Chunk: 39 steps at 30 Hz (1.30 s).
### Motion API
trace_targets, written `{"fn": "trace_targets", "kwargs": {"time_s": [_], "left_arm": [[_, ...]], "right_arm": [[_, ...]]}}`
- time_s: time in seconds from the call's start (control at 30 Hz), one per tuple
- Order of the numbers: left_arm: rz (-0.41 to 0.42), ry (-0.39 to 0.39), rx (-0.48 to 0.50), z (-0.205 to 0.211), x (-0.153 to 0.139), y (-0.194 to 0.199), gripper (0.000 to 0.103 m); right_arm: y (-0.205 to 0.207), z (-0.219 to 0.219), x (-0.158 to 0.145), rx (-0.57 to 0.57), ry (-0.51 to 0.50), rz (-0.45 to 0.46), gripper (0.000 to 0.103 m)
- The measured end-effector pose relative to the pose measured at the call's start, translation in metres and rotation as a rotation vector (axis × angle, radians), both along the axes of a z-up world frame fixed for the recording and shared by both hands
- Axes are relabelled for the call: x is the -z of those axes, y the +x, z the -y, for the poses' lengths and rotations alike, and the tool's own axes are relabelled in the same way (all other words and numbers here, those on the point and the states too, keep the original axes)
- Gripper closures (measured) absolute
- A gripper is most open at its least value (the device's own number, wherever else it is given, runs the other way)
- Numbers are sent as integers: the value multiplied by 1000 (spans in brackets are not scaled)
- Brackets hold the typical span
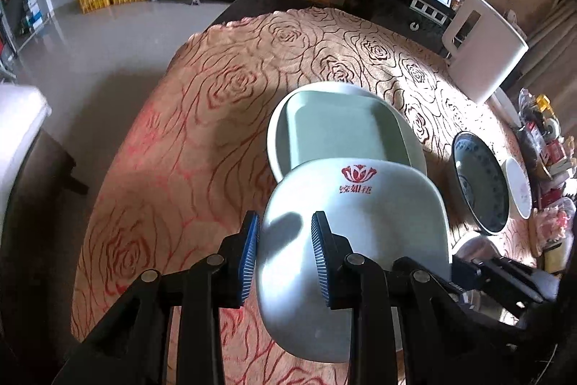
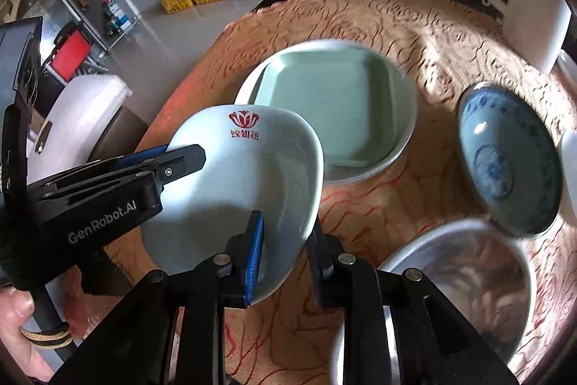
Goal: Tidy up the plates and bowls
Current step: 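Lower the white oval dish onto the green plate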
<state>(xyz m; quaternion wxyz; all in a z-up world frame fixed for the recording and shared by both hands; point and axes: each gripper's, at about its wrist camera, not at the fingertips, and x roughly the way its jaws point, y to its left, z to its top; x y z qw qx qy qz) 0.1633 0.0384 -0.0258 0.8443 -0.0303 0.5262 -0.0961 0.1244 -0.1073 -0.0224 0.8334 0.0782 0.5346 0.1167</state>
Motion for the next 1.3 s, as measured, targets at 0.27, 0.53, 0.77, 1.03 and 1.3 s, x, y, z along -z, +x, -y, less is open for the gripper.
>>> {"fn": "trace_targets", "kwargs": {"time_s": [0.27, 0.53, 0.77, 1.03, 1.3], "left_arm": [[-27, 23, 5, 22, 6, 46, 75], [-5, 58, -7, 36, 18, 81, 75], [-39, 69, -20, 44, 35, 96, 75], [-33, 92, -17, 55, 40, 100, 75], [-36, 79, -27, 53, 40, 100, 75]], "right_arm": [[40, 19, -13, 16, -19, 44, 0], [83, 28, 11, 17, -41, 39, 0], [100, 39, 34, 39, -33, 13, 0], [108, 49, 44, 60, -20, -5, 0], [109, 48, 47, 63, -21, -12, 0]]}}
